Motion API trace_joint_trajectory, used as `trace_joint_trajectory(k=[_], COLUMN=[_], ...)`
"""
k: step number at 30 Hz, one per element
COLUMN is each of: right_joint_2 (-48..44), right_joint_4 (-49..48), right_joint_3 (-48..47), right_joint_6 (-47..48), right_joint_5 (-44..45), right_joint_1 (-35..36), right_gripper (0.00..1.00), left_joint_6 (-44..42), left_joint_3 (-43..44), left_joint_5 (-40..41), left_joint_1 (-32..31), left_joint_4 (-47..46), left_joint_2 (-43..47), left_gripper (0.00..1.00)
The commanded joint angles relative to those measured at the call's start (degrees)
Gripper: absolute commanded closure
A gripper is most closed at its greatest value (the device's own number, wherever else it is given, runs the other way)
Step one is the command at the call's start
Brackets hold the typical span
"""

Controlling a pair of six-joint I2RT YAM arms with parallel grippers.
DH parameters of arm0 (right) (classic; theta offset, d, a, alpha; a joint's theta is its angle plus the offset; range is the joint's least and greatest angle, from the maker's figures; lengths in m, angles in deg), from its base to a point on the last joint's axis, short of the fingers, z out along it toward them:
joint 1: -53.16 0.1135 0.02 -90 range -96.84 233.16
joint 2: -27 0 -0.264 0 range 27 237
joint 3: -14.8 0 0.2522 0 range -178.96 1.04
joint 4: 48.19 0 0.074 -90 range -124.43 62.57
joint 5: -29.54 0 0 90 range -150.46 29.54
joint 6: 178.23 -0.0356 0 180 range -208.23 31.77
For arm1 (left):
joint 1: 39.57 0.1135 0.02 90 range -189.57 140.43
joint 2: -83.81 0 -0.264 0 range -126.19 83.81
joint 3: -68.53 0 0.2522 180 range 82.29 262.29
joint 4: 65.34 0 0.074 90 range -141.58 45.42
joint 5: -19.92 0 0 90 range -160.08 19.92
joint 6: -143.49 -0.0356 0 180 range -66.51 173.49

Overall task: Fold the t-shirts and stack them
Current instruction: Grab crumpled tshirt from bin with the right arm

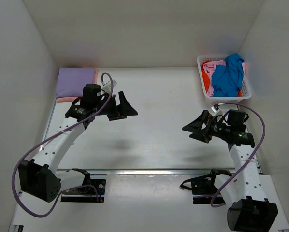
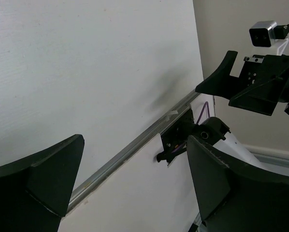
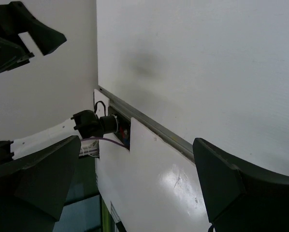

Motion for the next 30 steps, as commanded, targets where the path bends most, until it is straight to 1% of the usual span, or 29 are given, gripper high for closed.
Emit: trace_joint_trajectory(k=[1, 3, 4, 5, 6, 7, 8, 9, 10, 11, 13, 14, 15, 16, 17, 18, 19, 20, 21, 22, 23, 24, 25, 26, 27, 28, 30], right_joint_2=[-1.8, -2.0, -1.2, -0.4, 0.5, 0.8, 1.3, 1.9, 3.3, 4.1, 9.5, 10.5, 13.1, 15.2, 16.3, 18.7, 21.7, 25.0, 26.5, 29.4, 32.4, 34.1, 38.0, 41.4, 44.7, 46.6, 54.2], right_joint_4=[-9.1, -15.0, -14.3, -10.9, -9.6, -7.9, -8.6, -9.2, -10.8, -11.9, -14.1, -15.2, -15.8, -15.6, -15.9, -16.0, -15.6, -14.6, -15.0, -14.9, -15.9, -16.3, -16.6, -16.5, -16.7, -16.7, -16.0], right_joint_3=[1.7, 4.2, 4.3, 1.8, 0.2, -3.4, -7.3, -9.0, -12.2, -15.0, -18.1, -19.6, -21.4, -22.7, -23.8, -25.4, -27.3, -28.6, -30.7, -32.6, -34.5, -35.5, -37.6, -38.7, -42.8, -44.3, -51.8], right_joint_6=[-0.1, -2.3, -0.8, 0.7, 3.6, 5.5, 5.7, 7.1, 8.3, 9.9, 11.4, 12.0, 13.1, 13.7, 15.4, 16.6, 18.6, 20.0, 21.4, 22.0, 23.8, 24.9, 25.3, 25.3, 25.3, 25.4, 25.8], right_joint_5=[-8.8, -12.4, -13.2, -12.3, -8.8, -2.7, 4.7, 8.0, 14.7, 20.4, 24.6, 26.0, 28.4, 29.7, 34.0, 35.3, 38.7, 41.9, 45.1, 46.4, 49.0, 51.3, 52.0, 52.4, 53.1, 54.4, 55.5], right_joint_1=[-1.8, -2.3, -2.9, -3.4, -3.5, -3.0, -1.5, 0.7, 1.7, 1.5, -2.1, -3.1, -5.7, -7.0, -7.3, -7.5, -7.9, -7.9, -7.4, -6.7, -5.9, -5.6, -5.4, -5.7, -5.8, -5.6, -5.1], right_gripper=[0.01, 0.01, 0.01, 0.01, 0.01, 0.01, 0.01, 0.01, 0.00, 0.01, 0.07, 0.09, 0.19, 0.54, 0.69, 0.84, 0.89, 0.88, 0.84, 0.73, 0.60, 0.52, 0.42, 0.37, 0.34, 0.35, 0.35], left_joint_6=[0.4, 2.0, 2.0, 1.5, 1.5, 1.5, 1.6, 1.8, 2.2, 3.2, 4.9, 6.0, 6.2, 6.2, 6.2, 5.8, 5.8, 5.8, 5.7, 5.9, 5.8, 5.8, 5.5, 5.4, 4.9, 4.8, 4.0], left_joint_3=[0.0, -2.0, -2.0, -1.7, -1.6, -2.1, -2.4, -2.8, -3.7, -5.1, -7.3, -8.5, -8.9, -8.9, -8.9, -8.8, -8.6, -8.6, -8.7, -8.4, -8.4, -8.2, -7.8, -7.9, -6.7, -6.1, -4.6], left_joint_5=[-1.9, -1.4, 0.5, 1.9, 2.2, 2.3, 1.5, 0.9, 0.0, -1.3, -5.7, -6.5, -7.1, -7.2, -7.4, -7.0, -6.8, -6.5, -6.5, -6.4, -6.7, -7.0, -7.9, -8.1, -8.9, -8.6, -7.1], left_joint_1=[1.0, 1.4, 1.7, 1.6, 1.7, 1.5, 2.2, 1.9, 2.8, 3.8, 6.4, 7.0, 8.4, 8.6, 8.5, 8.7, 8.8, 8.9, 9.2, 10.0, 10.4, 10.5, 11.2, 11.6, 12.1, 12.2, 13.2], left_joint_4=[-2.6, -6.3, -5.5, -5.5, -5.8, -6.1, -7.3, -9.0, -10.1, -10.8, -15.2, -16.2, -16.3, -16.5, -16.4, -15.9, -15.5, -15.6, -15.0, -15.2, -15.1, -14.9, -15.1, -15.7, -15.2, -14.5, -13.2], left_joint_2=[3.8, 6.6, 8.0, 9.0, 10.1, 10.3, 11.2, 11.7, 11.8, 12.4, 12.9, 12.8, 12.9, 13.0, 13.1, 13.0, 12.8, 12.7, 12.2, 12.0, 11.1, 10.9, 10.3, 9.6, 8.9, 8.6, 7.6], left_gripper=[0.02, 0.01, 0.01, 0.01, 0.01, 0.01, 0.01, 0.02, 0.01, 0.02, 0.01, 0.01, 0.01, 0.06, 0.09, 0.20, 0.49, 0.69, 0.78, 0.85, 0.82, 0.74, 0.34, 0.19, 0.11, 0.16, 0.77])
